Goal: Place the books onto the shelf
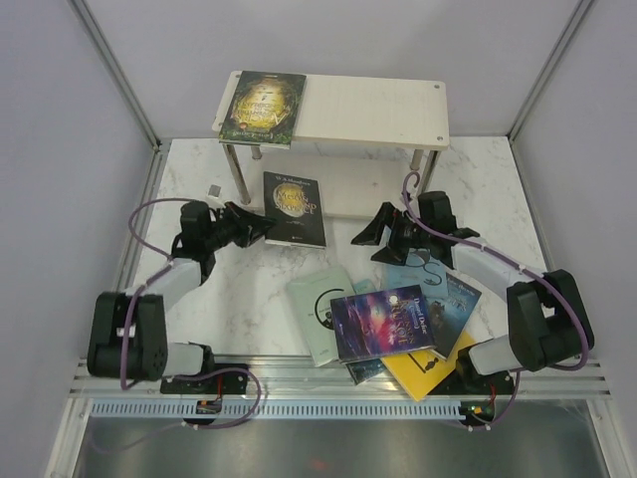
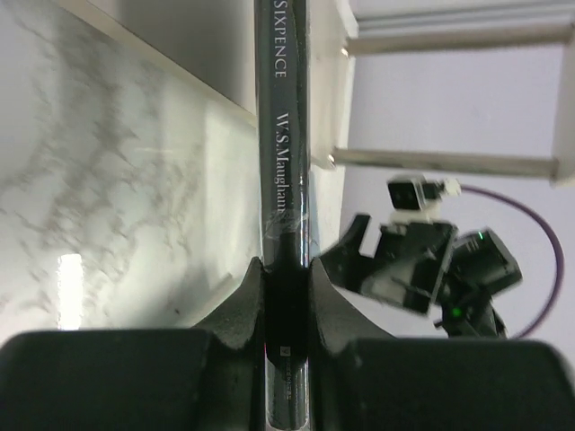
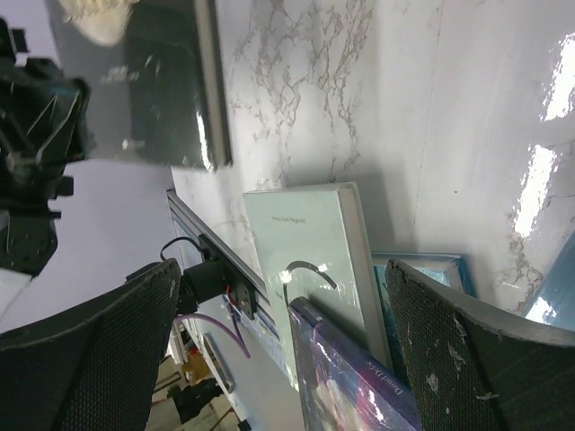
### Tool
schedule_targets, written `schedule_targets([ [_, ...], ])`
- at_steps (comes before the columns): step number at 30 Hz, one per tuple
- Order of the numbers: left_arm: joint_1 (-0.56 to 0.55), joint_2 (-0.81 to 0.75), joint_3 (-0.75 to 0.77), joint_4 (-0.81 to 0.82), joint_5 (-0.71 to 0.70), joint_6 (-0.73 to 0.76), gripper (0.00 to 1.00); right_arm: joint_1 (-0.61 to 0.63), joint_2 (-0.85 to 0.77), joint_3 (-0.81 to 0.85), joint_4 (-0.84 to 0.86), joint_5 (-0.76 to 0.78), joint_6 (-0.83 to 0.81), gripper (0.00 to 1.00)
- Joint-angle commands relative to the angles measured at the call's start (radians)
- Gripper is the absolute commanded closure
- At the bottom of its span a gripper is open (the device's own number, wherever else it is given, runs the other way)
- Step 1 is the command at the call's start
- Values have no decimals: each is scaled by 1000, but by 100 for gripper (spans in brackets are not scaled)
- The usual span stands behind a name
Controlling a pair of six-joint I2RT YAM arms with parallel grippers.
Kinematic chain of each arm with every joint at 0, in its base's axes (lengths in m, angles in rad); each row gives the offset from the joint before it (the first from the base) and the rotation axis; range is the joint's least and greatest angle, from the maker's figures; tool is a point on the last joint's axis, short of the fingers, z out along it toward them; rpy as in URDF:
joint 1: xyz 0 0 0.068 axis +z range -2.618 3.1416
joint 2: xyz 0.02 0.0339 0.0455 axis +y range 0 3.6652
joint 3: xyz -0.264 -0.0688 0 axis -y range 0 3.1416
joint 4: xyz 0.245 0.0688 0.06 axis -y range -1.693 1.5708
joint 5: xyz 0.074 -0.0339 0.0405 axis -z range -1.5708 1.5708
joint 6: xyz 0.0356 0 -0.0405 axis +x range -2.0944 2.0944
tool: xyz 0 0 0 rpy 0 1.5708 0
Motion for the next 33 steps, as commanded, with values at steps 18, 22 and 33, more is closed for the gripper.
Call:
schedule_targets([
  [18,140,440,415,93,21,1,90,25,50,1,-5,-5,-58,2],
  [22,183,358,378,-288,-93,183,1,23,71,2,-4,-5,-69,2],
  [33,193,413,386,-431,64,309,0,34,194,108,38,-10,-48,2],
])
